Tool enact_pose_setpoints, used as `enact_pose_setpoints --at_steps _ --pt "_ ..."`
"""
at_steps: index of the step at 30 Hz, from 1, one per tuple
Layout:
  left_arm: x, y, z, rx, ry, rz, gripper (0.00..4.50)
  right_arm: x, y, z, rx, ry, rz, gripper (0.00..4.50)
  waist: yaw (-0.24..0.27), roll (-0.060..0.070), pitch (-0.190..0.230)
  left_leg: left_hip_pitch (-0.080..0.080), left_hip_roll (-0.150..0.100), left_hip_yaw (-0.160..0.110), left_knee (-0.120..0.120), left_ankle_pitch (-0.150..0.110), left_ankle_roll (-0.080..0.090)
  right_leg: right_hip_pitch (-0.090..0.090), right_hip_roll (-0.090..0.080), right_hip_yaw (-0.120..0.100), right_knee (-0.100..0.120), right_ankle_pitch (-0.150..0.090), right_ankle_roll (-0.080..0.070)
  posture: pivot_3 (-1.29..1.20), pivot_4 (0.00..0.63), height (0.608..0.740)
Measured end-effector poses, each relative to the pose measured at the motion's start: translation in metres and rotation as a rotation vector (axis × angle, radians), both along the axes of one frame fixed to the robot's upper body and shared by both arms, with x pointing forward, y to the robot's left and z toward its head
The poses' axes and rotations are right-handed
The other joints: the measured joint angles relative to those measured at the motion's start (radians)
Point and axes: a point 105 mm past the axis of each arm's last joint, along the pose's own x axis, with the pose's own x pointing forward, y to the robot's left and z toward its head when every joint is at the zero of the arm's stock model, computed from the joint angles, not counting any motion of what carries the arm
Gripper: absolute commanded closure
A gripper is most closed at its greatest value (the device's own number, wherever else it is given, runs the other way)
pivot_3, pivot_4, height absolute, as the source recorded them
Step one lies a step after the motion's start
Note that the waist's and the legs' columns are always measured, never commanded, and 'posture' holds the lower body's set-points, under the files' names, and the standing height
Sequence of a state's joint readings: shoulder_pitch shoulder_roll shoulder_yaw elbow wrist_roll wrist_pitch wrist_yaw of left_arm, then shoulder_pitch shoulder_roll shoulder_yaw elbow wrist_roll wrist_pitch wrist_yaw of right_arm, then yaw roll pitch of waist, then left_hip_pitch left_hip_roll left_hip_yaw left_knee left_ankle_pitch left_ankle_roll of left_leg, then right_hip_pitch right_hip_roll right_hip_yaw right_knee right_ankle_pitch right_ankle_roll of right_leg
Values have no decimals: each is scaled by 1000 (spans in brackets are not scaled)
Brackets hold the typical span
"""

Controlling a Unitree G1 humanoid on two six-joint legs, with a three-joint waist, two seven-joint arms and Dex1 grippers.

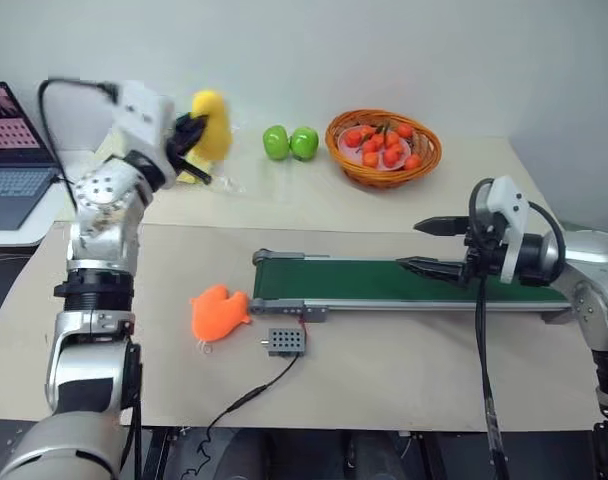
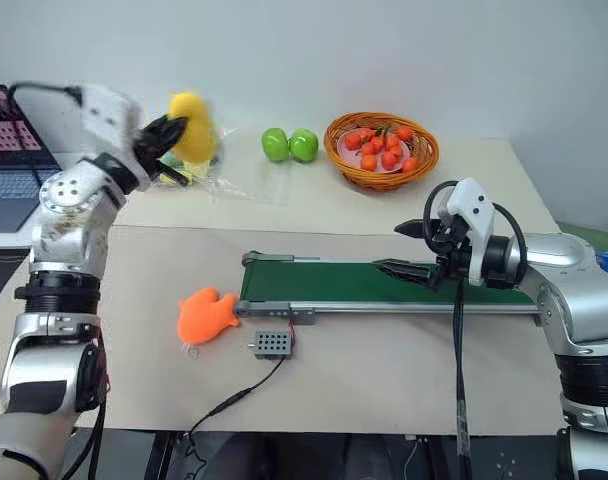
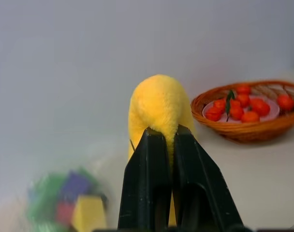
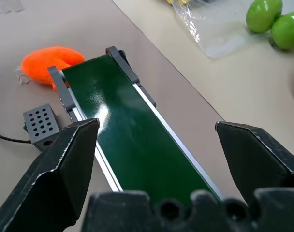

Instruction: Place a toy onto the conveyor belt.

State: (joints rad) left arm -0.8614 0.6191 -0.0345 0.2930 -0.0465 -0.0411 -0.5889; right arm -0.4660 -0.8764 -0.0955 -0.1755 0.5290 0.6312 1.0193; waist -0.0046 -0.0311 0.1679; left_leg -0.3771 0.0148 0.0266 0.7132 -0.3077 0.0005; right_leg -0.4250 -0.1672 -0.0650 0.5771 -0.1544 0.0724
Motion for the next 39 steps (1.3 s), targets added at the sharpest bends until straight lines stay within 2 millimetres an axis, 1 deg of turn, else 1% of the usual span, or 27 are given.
enact_pose_setpoints --at_steps 1,3,6,7,9,12,14,18,20,24,29,33,36,37,38,39 --pt "-7 -15 -2 123 -57 -37 4482 0 0 -1 0 2 -2 0 1 0 0 0 0 0 0 0 0 0 0 0 0 0 0 0 150 738" --pt "-17 -32 -12 286 -133 -88 4482 0 -1 -2 0 5 -4 0 1 0 0 0 0 0 1 0 0 0 0 0 1 0 0 0 150 738" --pt "-27 -40 -28 414 -178 -148 4482 0 -2 -3 0 8 -9 0 1 0 0 0 1 0 1 0 1 0 0 0 1 0 0 0 150 738" --pt "-35 -45 -36 463 -191 -201 4482 0 -2 -3 0 7 -12 0 2 0 0 0 1 0 1 -1 1 0 0 0 1 0 0 0 150 738" --pt "-45 -51 -52 548 -191 -275 4482 1 -2 -3 1 5 -21 0 4 0 0 0 1 0 1 -1 1 0 0 0 1 0 0 0 150 738" --pt "-56 -56 -81 687 -197 -359 4482 1 -3 -4 1 6 -27 0 9 0 0 0 0 0 1 -1 1 0 0 0 1 0 0 0 150 738" --pt "-59 -58 -96 747 -195 -397 4482 1 -4 -4 1 5 -32 0 13 0 0 0 1 0 2 -1 1 0 0 0 1 0 0 0 150 738" --pt "-61 -58 -109 808 -202 -425 4482 -1 -6 -6 6 2 -47 0 17 0 0 0 1 0 2 -1 2 0 0 0 1 0 0 0 150 738" --pt "-61 -58 -119 842 -193 -438 4482 -2 -8 -6 8 -1 -57 0 17 0 0 0 0 0 2 -1 2 0 0 0 1 0 0 0 150 738" --pt "-65 -64 -137 867 -174 -476 4482 -3 -9 -5 7 -10 -62 0 16 0 0 0 1 0 2 -1 2 0 0 0 1 0 0 0 150 738" --pt "-68 -71 -139 860 -183 -500 4482 -4 -10 -5 8 -13 -75 0 16 0 0 0 1 0 2 -1 2 0 0 0 1 0 0 0 150 738" --pt "-78 -80 -142 870 -196 -564 4482 -4 -10 -4 7 -20 -74 0 16 0 0 0 1 0 2 -1 2 0 0 0 1 0 0 0 150 738" --pt "-85 -79 -147 878 -176 -592 4482 -5 -12 -3 10 -25 -80 0 16 0 0 0 1 0 2 -1 2 0 0 0 1 0 0 0 150 738" --pt "-86 -78 -149 884 -165 -597 3826 -5 -12 -3 11 -26 -82 0 15 0 0 0 1 0 2 -1 2 0 0 0 2 0 0 0 150 738" --pt "-87 -75 -153 895 -148 -601 3561 -5 -12 -2 12 -28 -84 0 15 0 0 0 1 0 2 -1 2 0 0 0 2 0 0 0 150 738" --pt "-87 -75 -154 901 -142 -603 3180 -5 -13 -2 12 -29 -84 0 15 0 0 0 1 0 2 -1 2 0 0 0 2 0 0 0 150 738"
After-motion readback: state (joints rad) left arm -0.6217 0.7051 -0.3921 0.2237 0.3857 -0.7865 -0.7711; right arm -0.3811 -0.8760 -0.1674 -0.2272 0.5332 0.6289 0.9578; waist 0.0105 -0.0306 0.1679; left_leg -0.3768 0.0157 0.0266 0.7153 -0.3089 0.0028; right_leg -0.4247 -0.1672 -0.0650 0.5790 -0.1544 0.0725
